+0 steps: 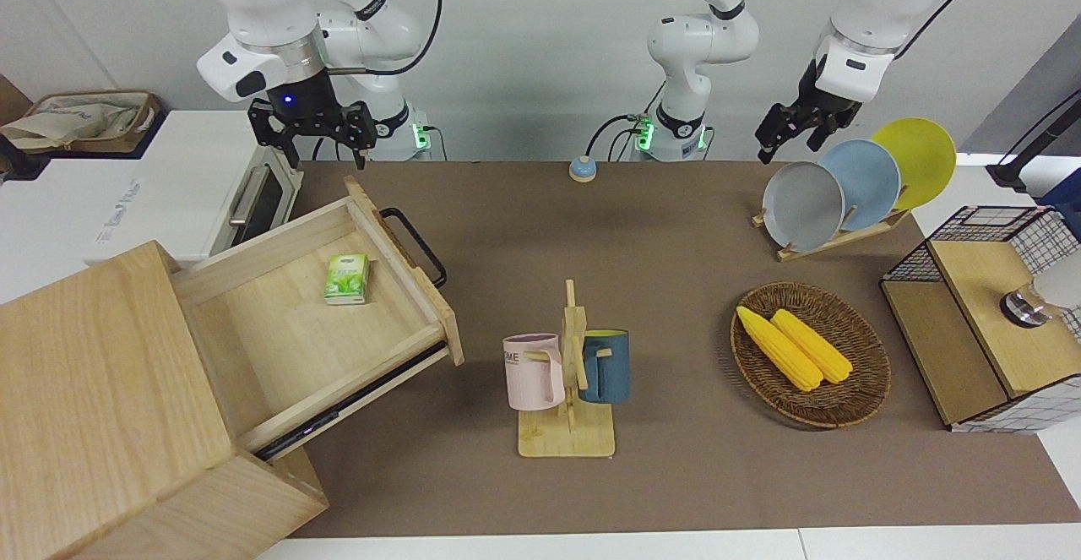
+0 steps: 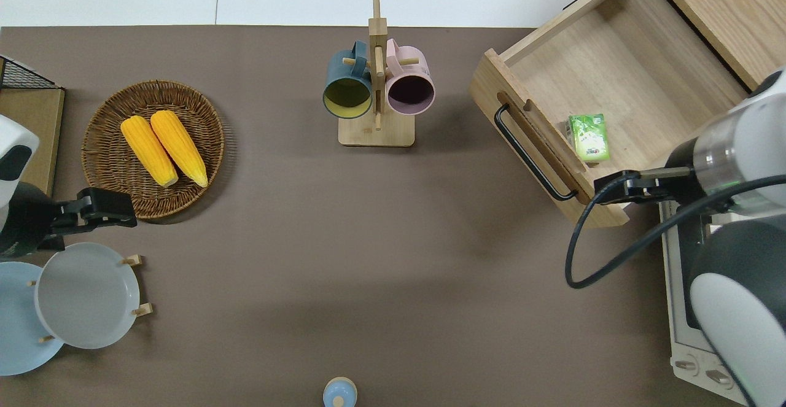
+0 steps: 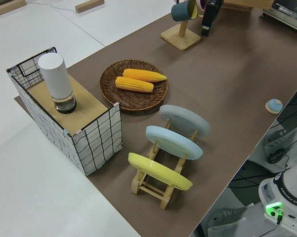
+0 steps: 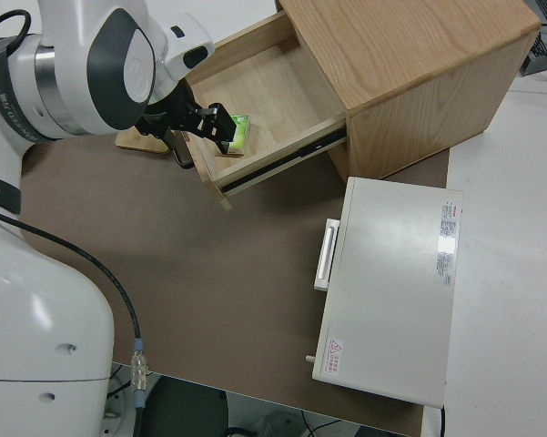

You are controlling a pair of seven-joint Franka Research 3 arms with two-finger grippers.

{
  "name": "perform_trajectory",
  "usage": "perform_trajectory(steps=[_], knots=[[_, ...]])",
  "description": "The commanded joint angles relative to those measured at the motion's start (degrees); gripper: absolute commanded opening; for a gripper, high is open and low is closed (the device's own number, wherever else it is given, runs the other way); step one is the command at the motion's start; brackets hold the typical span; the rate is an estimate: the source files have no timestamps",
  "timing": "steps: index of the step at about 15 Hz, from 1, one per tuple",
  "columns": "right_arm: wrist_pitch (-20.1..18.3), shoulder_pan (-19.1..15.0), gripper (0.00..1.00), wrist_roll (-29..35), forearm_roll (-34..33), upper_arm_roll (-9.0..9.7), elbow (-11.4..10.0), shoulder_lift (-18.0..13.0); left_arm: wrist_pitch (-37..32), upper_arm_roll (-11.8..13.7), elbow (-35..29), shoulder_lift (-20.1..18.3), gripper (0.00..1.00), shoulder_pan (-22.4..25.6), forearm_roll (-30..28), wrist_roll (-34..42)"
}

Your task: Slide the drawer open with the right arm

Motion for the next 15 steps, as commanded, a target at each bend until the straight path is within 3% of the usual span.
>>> perform_trajectory(steps=[1, 4, 15], knots=[[2.21, -4.72, 0.987, -1.29, 2.69, 0.86, -1.53, -0.77, -0.89, 0.25, 0.21, -0.48, 0.99, -0.07, -0.05, 0.51], [2.57, -6.04, 0.987, -1.20, 2.87, 0.77, -1.62, -0.68, -0.89, 0.25, 0.21, -0.48, 0.99, -0.07, -0.05, 0.51], [2.39, -4.99, 0.990, -1.29, 1.64, 1.30, -1.44, -0.50, -0.89, 0.25, 0.21, -0.48, 0.99, -0.07, -0.05, 0.51]])
